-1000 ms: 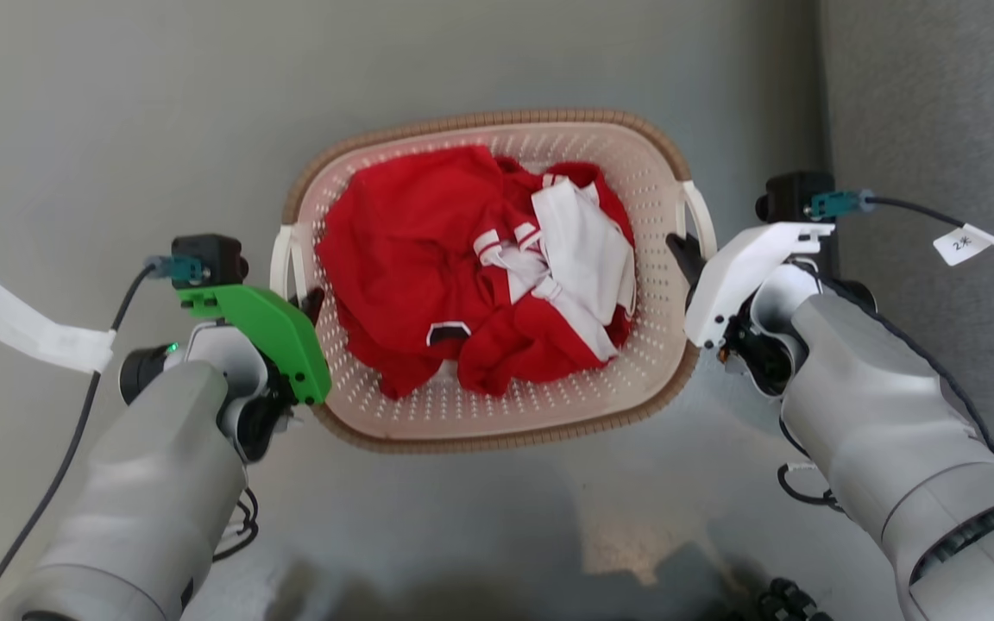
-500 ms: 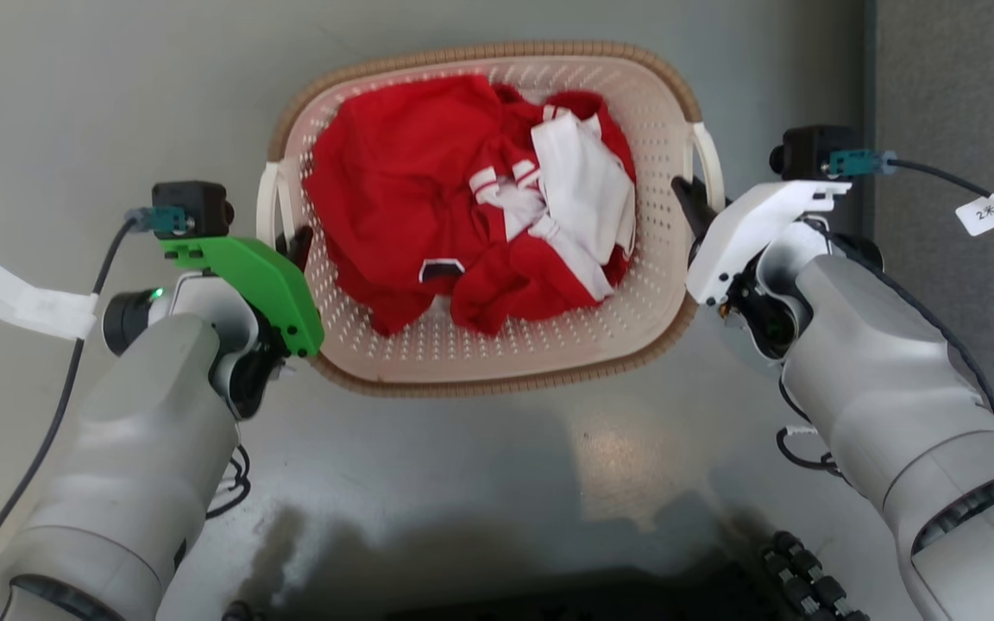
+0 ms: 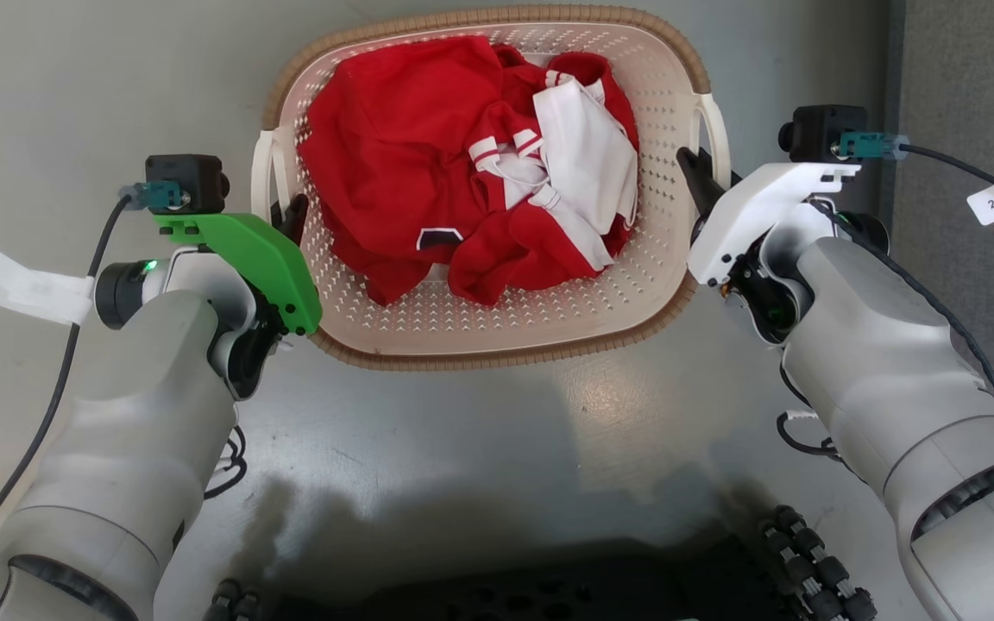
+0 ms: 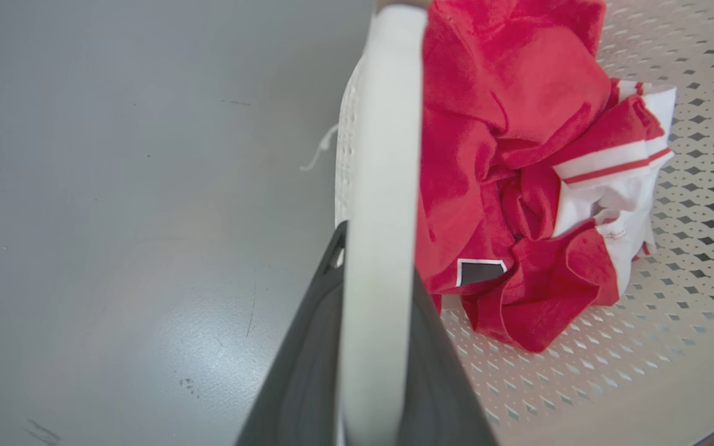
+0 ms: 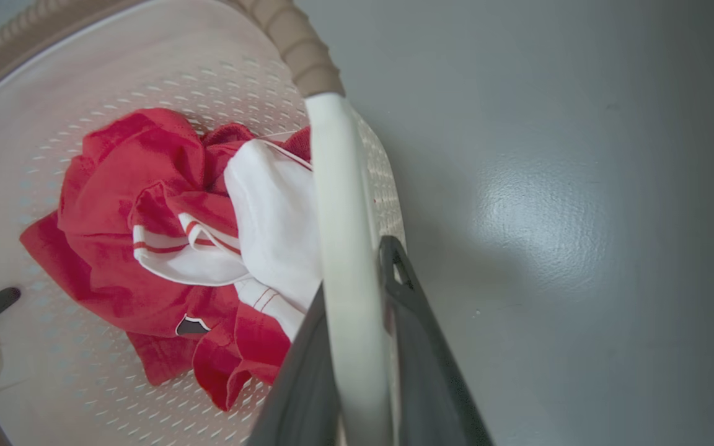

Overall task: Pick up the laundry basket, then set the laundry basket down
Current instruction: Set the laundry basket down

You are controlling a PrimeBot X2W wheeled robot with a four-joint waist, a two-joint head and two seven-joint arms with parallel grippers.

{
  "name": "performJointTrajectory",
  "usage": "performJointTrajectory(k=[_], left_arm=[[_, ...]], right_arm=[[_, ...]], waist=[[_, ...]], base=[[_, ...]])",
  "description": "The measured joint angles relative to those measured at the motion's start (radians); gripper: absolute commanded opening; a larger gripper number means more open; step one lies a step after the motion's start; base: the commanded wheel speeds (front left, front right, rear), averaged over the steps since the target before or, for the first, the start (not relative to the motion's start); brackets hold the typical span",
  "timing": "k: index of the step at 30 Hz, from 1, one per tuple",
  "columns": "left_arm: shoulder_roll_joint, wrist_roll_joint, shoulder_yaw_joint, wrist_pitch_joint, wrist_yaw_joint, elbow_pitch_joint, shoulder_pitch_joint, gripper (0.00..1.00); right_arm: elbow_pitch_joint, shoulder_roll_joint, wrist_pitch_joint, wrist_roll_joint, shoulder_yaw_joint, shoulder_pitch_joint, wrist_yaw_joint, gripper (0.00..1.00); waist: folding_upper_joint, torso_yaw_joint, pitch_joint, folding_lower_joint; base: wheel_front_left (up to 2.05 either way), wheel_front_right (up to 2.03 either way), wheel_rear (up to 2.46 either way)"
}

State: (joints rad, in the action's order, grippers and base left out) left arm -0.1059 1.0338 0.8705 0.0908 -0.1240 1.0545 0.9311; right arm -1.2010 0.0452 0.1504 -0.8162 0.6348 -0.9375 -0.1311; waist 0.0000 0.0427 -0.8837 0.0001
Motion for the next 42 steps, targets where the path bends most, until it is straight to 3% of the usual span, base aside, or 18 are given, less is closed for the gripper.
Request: performJointTrajectory(k=[11,12,13,14,27,42], left_arm=[[0.01,0.0,0.016,0.016,0.0,0.011,0.006,0.0],[0.01,0.0,0.017,0.016,0.0,0.013,0.007,0.19],[0.01,0.0,0.017,0.016,0.0,0.015,0.008,0.76],[0.01,0.001,0.017,0.015,-0.001,0.02,0.008,1.0],[0.002,0.005,0.034,0.017,-0.005,0.035,0.011,1.0],[-0.013,0.01,0.062,0.106,-0.005,0.034,-0.013,1.0]], right_arm=[[-0.017,-0.001,0.013,0.0,0.003,-0.002,0.0,0.0],[-0.018,-0.001,0.013,0.0,0.003,-0.002,0.0,0.07],[-0.019,-0.001,0.013,-0.001,0.003,-0.002,0.0,0.38],[-0.02,0.0,0.016,-0.002,0.003,-0.003,0.0,1.0],[-0.022,0.017,0.021,-0.019,0.007,-0.018,0.0,1.0],[0.024,0.017,0.046,-0.065,0.032,0.056,0.0,1.0]], waist=[[0.0,0.0,-0.014,0.0],[0.0,0.001,-0.015,0.0],[0.0,0.001,-0.016,0.0],[0.0,0.001,-0.017,0.0],[0.0,0.003,-0.018,0.0],[0.0,0.008,0.098,0.0]], base=[[0.0,0.0,0.0],[0.0,0.0,0.0],[0.0,0.0,0.0],[0.0,0.0,0.0],[0.0,0.0,0.0],[0.0,0.0,0.0]])
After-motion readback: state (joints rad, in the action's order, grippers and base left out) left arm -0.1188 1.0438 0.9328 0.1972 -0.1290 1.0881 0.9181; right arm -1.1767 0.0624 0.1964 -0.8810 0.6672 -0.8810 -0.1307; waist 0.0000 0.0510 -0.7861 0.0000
